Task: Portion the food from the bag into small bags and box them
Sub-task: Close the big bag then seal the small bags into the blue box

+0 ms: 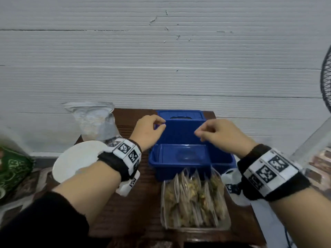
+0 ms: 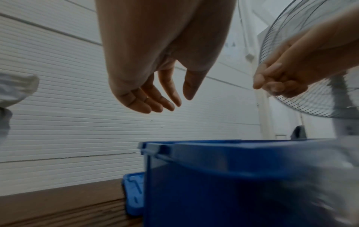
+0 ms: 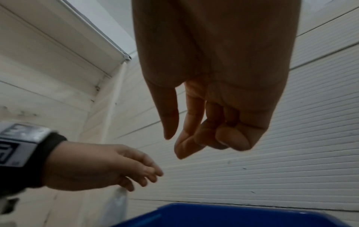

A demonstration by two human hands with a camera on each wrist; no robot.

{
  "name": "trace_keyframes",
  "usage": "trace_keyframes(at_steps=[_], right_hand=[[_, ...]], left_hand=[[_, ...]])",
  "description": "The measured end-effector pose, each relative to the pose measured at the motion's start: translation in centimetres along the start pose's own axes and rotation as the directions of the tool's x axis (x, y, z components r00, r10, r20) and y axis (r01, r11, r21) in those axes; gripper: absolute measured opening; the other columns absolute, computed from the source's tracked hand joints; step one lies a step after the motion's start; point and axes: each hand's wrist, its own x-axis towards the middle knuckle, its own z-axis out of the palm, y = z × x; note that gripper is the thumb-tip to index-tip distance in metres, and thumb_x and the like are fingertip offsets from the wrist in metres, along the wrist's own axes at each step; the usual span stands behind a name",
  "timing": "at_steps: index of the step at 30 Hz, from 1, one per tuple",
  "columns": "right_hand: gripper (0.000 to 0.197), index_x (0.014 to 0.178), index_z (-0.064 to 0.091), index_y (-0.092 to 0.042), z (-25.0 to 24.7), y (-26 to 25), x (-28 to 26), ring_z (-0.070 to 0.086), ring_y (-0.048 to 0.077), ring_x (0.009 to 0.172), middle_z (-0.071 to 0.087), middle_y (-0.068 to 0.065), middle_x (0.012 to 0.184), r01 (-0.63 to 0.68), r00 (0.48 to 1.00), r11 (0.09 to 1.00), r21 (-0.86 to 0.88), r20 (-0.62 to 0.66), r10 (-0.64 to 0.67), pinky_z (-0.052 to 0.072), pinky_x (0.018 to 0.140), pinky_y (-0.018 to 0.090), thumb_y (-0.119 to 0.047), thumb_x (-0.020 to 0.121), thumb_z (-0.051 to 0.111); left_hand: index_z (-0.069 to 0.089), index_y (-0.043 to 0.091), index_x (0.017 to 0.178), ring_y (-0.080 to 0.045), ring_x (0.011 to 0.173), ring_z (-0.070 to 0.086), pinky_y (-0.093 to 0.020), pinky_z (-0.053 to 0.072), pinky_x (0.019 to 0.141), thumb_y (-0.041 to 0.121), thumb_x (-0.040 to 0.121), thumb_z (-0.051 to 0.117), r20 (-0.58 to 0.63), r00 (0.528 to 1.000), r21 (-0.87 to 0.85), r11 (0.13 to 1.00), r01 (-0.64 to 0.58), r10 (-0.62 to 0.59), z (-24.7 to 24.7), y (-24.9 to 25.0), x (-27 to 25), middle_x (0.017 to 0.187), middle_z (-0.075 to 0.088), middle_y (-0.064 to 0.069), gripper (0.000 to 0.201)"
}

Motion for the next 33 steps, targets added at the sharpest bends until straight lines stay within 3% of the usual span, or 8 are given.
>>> trace_keyframes(at_steps=[4,8,13,18,21,26,30,33], right_hand=[[0.022,0.08,0.071,-0.011,2.4,-1.5,-5.1,0.056,-0.001,0.064,0.064,-0.009,0.069,0.023,0.998,0.998,-0.055,0.062,-0.02,0.04,0.055,0.01,-0.029,0.09,0.063],[0.04,0.071,0.071,-0.007,3.9,-1.8,-8.3,0.062,0.016,0.066,0.069,0.008,0.069,-0.051,0.998,0.995,-0.085,0.043,0.055,0.042,0.055,0.019,-0.043,0.088,0.062],[0.037,0.076,0.072,-0.012,5.4,-2.1,-10.9,0.063,0.011,0.072,0.07,0.002,0.073,-0.095,0.994,0.983,-0.154,0.042,0.103,0.052,0.07,0.03,-0.05,0.079,0.069],[0.029,0.073,0.069,-0.009,7.4,-2.2,-12.3,0.062,0.019,0.074,0.067,0.005,0.071,-0.112,0.994,0.977,-0.183,-0.027,0.109,0.049,0.069,0.031,-0.034,0.086,0.062],[0.022,0.073,0.065,-0.008,7.8,-2.2,-12.6,0.061,0.024,0.077,0.065,0.007,0.073,-0.137,0.989,0.974,-0.181,-0.089,0.122,0.046,0.069,0.031,-0.021,0.087,0.055],[0.011,0.079,0.057,-0.016,7.8,-2.0,-12.7,0.057,0.023,0.087,0.061,0.003,0.081,-0.119,0.978,0.976,-0.181,-0.192,0.084,0.037,0.068,0.029,-0.019,0.089,0.052],[0.01,0.088,0.063,-0.013,7.4,-1.4,-12.1,0.058,0.025,0.088,0.064,0.007,0.089,-0.084,0.969,0.978,-0.189,-0.244,0.036,0.045,0.075,0.034,-0.016,0.09,0.054],[0.008,0.088,0.062,-0.015,6.8,-1.4,-11.7,0.056,0.025,0.089,0.063,0.006,0.09,-0.052,0.965,0.981,-0.189,-0.262,0.0,0.044,0.075,0.034,-0.014,0.09,0.054]], left_hand=[[0.065,0.019,0.103,-0.002,0.079,0.05,-0.011,0.039,0.07,0.022,0.094,0.058,0.039,0.998,-0.09,0.995,-0.048,0.052,1.2,1.5,-5.0,0.084,0.052,0.02,0.012],[0.067,0.02,0.1,-0.002,0.076,0.051,-0.005,0.04,0.066,0.026,0.094,0.058,0.064,0.998,-0.19,0.982,-0.006,0.019,2.1,1.9,-8.4,0.088,0.06,0.014,0.012],[0.07,0.021,0.1,0.0,0.079,0.054,-0.004,0.039,0.066,0.028,0.095,0.057,0.109,0.994,-0.215,0.976,0.012,0.011,2.8,2.0,-11.0,0.096,0.067,0.01,0.015],[0.07,0.021,0.11,-0.003,0.098,0.057,-0.008,0.038,0.078,0.025,0.097,0.054,0.171,0.984,-0.193,0.981,-0.004,0.038,3.0,2.2,-12.7,0.103,0.064,0.015,0.021],[0.069,0.024,0.111,-0.008,0.098,0.059,-0.015,0.043,0.084,0.022,0.096,0.055,0.184,0.981,-0.187,0.982,-0.025,0.06,2.9,2.0,-13.2,0.108,0.067,0.009,0.02],[0.065,0.022,0.119,-0.008,0.095,0.058,-0.001,0.039,0.072,0.024,0.096,0.057,0.193,0.979,-0.212,0.977,-0.02,0.062,2.7,1.7,-13.0,0.107,0.065,0.009,0.025],[0.062,0.02,0.123,-0.002,0.1,0.057,0.002,0.038,0.078,0.019,0.095,0.057,0.192,0.975,-0.28,0.959,-0.052,0.109,2.5,2.0,-12.4,0.11,0.063,0.011,0.028],[0.066,0.021,0.112,0.007,0.093,0.057,0.0,0.04,0.079,0.018,0.094,0.06,0.157,0.979,-0.326,0.942,-0.075,0.133,2.5,2.4,-11.9,0.104,0.064,0.014,0.02]])
